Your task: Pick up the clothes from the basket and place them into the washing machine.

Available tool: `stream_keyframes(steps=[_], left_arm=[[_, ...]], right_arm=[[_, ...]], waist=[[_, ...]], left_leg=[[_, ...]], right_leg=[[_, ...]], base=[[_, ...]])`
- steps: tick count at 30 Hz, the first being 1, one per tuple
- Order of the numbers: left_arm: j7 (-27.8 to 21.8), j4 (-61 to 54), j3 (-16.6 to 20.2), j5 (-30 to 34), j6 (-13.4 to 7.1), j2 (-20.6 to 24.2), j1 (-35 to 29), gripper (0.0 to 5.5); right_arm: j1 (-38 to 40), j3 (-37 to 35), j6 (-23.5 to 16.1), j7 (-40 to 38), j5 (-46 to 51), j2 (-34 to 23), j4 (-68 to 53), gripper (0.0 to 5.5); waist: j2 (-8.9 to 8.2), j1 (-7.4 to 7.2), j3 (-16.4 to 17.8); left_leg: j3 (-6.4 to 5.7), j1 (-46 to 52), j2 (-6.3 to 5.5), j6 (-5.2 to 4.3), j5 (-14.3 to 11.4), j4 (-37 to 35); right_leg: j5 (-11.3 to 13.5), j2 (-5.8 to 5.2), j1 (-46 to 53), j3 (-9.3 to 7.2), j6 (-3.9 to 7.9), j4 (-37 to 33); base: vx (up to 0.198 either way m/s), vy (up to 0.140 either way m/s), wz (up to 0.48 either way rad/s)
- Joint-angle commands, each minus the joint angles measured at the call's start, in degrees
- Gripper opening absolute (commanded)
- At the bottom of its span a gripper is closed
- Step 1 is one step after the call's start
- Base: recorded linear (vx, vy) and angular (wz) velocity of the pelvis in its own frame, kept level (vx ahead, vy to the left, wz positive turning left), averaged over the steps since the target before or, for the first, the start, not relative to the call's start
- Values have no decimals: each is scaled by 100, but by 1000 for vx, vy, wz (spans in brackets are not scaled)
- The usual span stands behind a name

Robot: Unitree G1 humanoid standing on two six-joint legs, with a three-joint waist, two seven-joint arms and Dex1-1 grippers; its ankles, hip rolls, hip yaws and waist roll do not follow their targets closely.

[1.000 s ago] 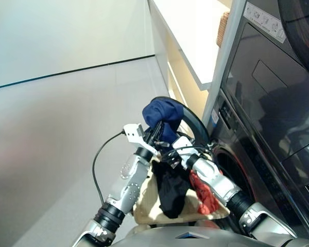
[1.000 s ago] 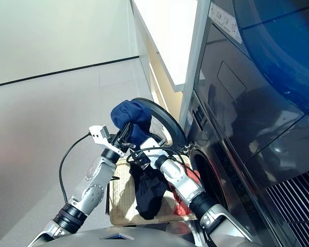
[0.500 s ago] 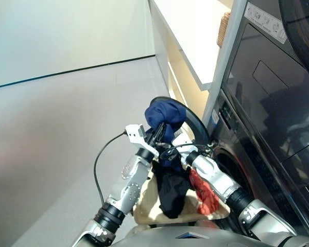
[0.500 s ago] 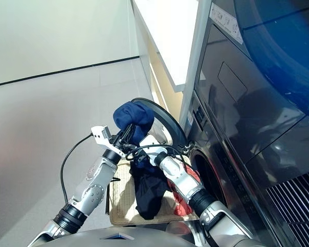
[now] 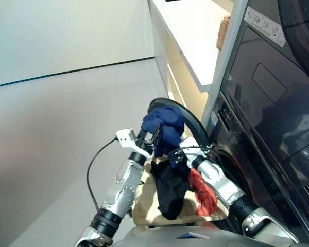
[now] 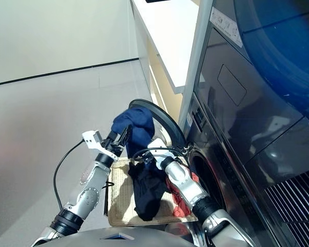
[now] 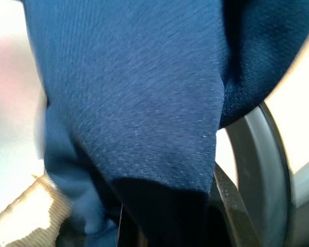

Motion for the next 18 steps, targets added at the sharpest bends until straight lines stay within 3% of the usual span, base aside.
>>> stream_keyframes(steps=[1,5,9,18], left_arm=[[238,209,572,7,-435,118,-171,550],[623,1166,863,606,-547,57,-157,550],[654,1889,892,889,-568,66,-175,550],[982,3191,496,1484,-623,31,-659,550]], right_arm=[[-255,-288,-209,-56,58,282,-432,0],[-23,-615,-335,-381,148,303,-333,0],[30,-773,-460,-607,174,294,-155,0],[-397,-1158,-518,-1429,315,347,303,0]], waist=[[-453,33,10],[-426,20,80],[-373,-10,250],[-267,-82,806]], left_leg=[[191,381,-350,75,-613,182],[188,330,-368,78,-599,176],[192,116,-397,90,-551,214],[225,-852,-450,100,-413,478]], right_leg=[[-529,-178,246,113,529,8],[-514,-190,189,103,539,26],[-450,-218,-70,116,552,104],[-281,-290,-1098,212,559,419]], base=[[0,0,0],[0,0,0],[-74,32,3],[-117,42,-17]])
